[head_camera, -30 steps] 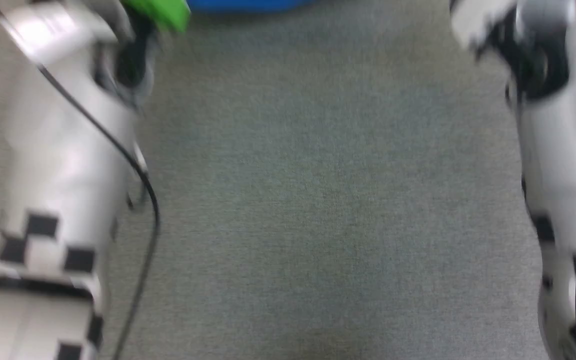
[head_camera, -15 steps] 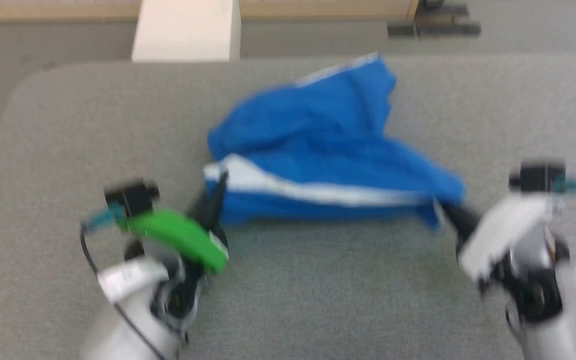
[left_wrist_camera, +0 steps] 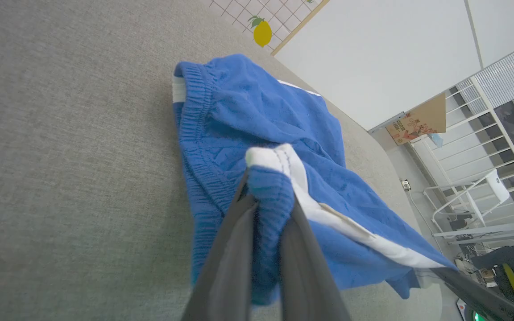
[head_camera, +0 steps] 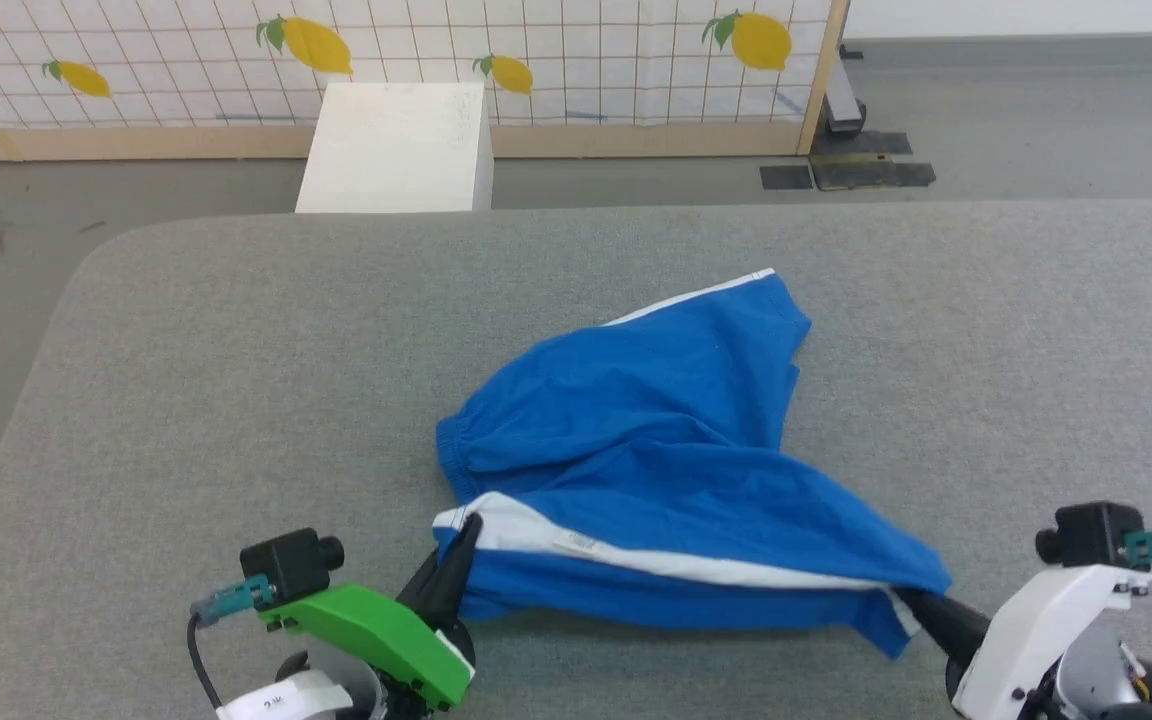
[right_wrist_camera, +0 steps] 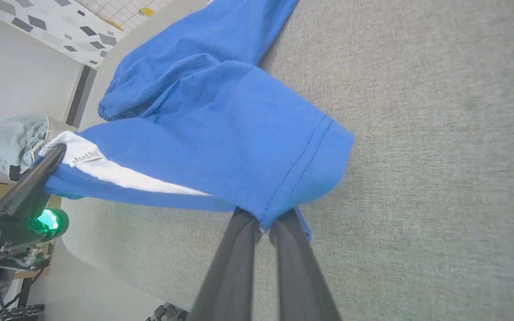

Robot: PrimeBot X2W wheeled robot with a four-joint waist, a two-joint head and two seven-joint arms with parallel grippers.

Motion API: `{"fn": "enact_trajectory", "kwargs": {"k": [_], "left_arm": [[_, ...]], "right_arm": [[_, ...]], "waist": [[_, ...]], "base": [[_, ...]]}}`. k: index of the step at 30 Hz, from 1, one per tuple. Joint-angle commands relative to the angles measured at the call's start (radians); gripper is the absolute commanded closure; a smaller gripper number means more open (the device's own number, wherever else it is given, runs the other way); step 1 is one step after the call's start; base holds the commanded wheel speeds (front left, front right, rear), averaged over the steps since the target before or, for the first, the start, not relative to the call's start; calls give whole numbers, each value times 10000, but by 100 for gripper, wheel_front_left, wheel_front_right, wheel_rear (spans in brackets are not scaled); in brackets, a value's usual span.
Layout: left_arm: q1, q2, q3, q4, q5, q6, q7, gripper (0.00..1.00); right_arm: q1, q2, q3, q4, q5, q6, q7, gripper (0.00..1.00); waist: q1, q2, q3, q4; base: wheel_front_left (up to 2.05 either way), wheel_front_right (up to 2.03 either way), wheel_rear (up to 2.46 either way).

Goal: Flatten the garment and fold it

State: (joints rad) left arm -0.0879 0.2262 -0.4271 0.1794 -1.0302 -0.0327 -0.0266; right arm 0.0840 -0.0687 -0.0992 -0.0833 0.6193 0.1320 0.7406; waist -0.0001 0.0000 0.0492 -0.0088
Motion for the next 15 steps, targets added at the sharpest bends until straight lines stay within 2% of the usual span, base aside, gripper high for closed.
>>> {"fn": "enact_trajectory", "kwargs": {"k": [1,8,15], "left_arm": [[40,37,48,-149,-17,51,2,100],[-836,-5,348,-464,25,200,-91,100],[-2288,-105,680,3,60,343,-89,100]], "right_arm": [[-164,51,-59,-129,-114,-13,31,100],[-1930,110,-35,135,-728,-13,220,100],[-4411,110,-117,1284,-1320,-13,282,100]], "waist": [[1,0,106,0],[1,0,858,-23],[1,0,1968,164]], "base": [[0,0,0],[0,0,0],[0,0,0]]}}
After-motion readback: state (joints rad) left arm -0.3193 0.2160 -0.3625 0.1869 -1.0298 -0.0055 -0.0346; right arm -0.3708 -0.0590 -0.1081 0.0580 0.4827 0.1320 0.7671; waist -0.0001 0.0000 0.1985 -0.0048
